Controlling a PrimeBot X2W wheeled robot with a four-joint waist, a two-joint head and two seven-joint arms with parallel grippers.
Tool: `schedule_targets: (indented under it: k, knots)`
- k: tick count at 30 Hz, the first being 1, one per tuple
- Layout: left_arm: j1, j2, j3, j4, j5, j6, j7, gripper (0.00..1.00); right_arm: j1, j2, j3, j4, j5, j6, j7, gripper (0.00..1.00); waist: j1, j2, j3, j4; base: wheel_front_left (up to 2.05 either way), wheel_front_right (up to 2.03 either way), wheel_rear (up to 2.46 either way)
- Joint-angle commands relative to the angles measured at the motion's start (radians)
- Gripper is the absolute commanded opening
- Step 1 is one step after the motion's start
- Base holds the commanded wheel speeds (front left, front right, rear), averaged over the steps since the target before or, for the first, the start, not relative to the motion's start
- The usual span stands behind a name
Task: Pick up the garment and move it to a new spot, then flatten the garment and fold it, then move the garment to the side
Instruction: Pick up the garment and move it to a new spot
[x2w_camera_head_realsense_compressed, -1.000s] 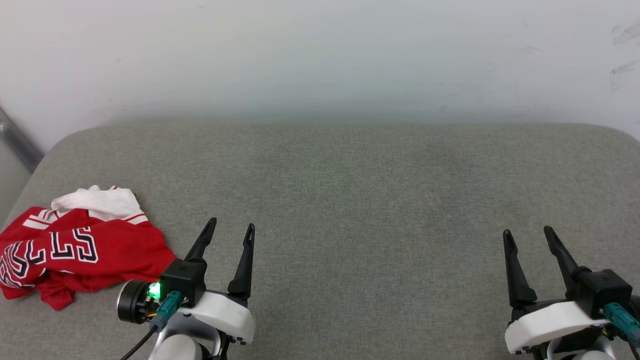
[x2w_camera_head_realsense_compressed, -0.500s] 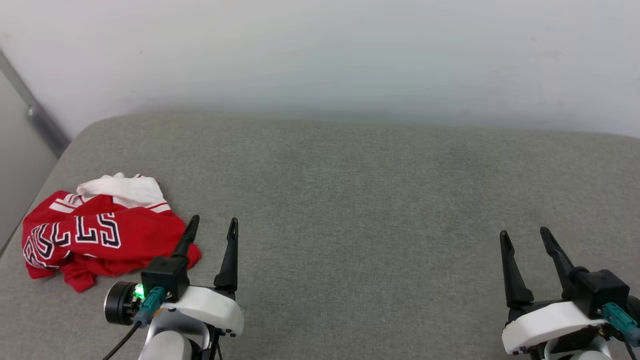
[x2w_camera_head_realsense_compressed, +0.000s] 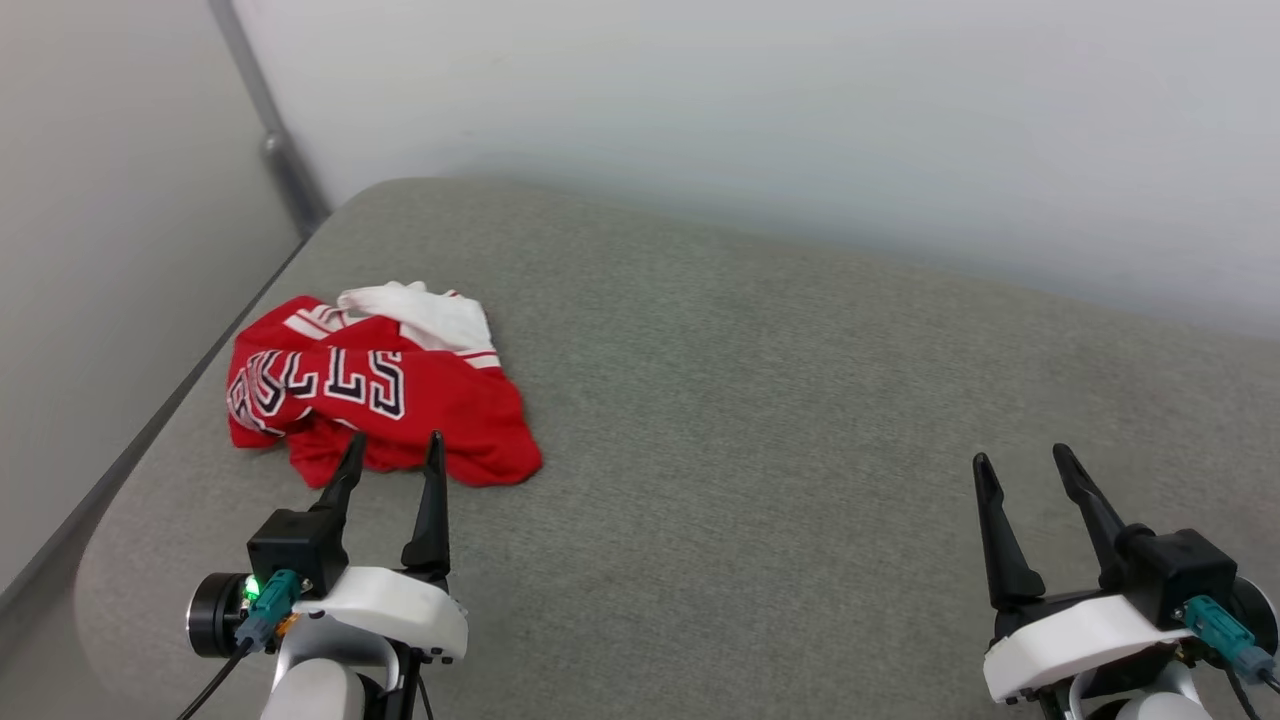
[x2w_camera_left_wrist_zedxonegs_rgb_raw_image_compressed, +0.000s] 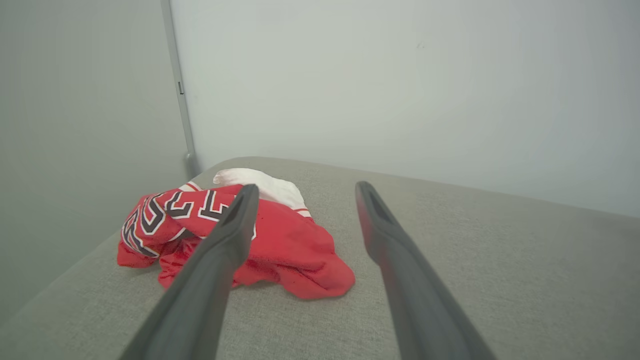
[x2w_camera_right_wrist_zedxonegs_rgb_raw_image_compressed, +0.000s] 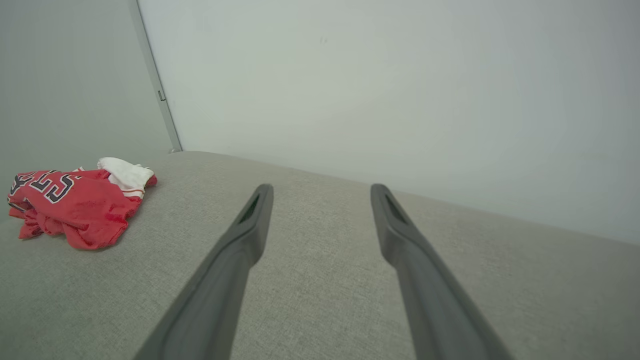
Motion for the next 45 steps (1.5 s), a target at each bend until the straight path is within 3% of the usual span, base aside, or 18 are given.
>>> schedule_targets:
  k: [1,9,16,25,29,32,33,36,41,45]
  knots:
    - [-0.007,0.002,0.009,0.003,0.003,-0.002,-0.003,1.00,-0.011,0.002,0.008,-0.001,0.005,0.000,-0.003,1.00,0.0000,0.0000,0.001,0.067,0.00,0.00,0.00]
    - [0.000,0.011,0.031,-0.003,0.019,0.000,-0.003,1.00,-0.018,0.002,0.036,0.008,0.012,0.000,-0.006,1.00,0.0000,0.0000,0.005,0.161,0.00,0.00,0.00]
    - [0.003,0.014,0.058,-0.013,0.021,-0.002,-0.003,1.00,-0.030,0.002,0.045,0.016,0.011,0.000,-0.005,1.00,0.0000,0.0000,0.010,0.184,0.00,0.00,0.00]
    - [-0.100,0.047,0.067,-0.015,0.019,-0.017,-0.003,1.00,-0.079,0.002,0.068,-0.013,-0.031,0.000,0.024,1.00,0.0000,0.0000,0.078,0.132,0.00,0.00,0.00]
    - [-0.236,0.101,0.049,0.044,-0.006,-0.032,0.020,1.00,-0.123,0.001,0.076,-0.042,-0.057,0.000,0.048,1.00,0.0000,0.0000,0.156,0.080,0.00,0.00,0.00]
    - [-0.353,0.151,0.031,0.099,-0.041,-0.039,0.090,1.00,-0.165,0.001,0.081,-0.064,-0.083,0.000,0.061,1.00,0.0000,0.0000,0.224,0.036,0.00,0.00,0.00]
    - [-0.464,0.221,-0.009,0.170,-0.104,-0.040,0.209,1.00,-0.200,0.001,0.080,-0.083,-0.098,0.000,0.067,1.00,0.0000,0.0000,0.290,-0.005,0.00,0.00,0.00]
    - [-0.554,0.305,-0.089,0.242,-0.208,-0.040,0.354,1.00,-0.235,0.001,0.077,-0.093,-0.107,0.000,0.068,1.00,0.0000,0.0000,0.349,-0.039,0.00,0.00,0.00]
    - [-0.622,0.422,-0.216,0.335,-0.400,-0.040,0.604,1.00,-0.269,0.001,0.075,-0.103,-0.113,0.000,0.062,1.00,0.0000,0.0000,0.431,-0.072,0.00,0.00,0.00]
    - [-0.641,0.478,-0.258,0.411,-0.522,-0.041,0.761,1.00,-0.295,0.001,0.082,-0.097,-0.106,0.000,0.057,1.00,0.0000,0.0000,0.480,-0.089,0.00,0.00,0.00]
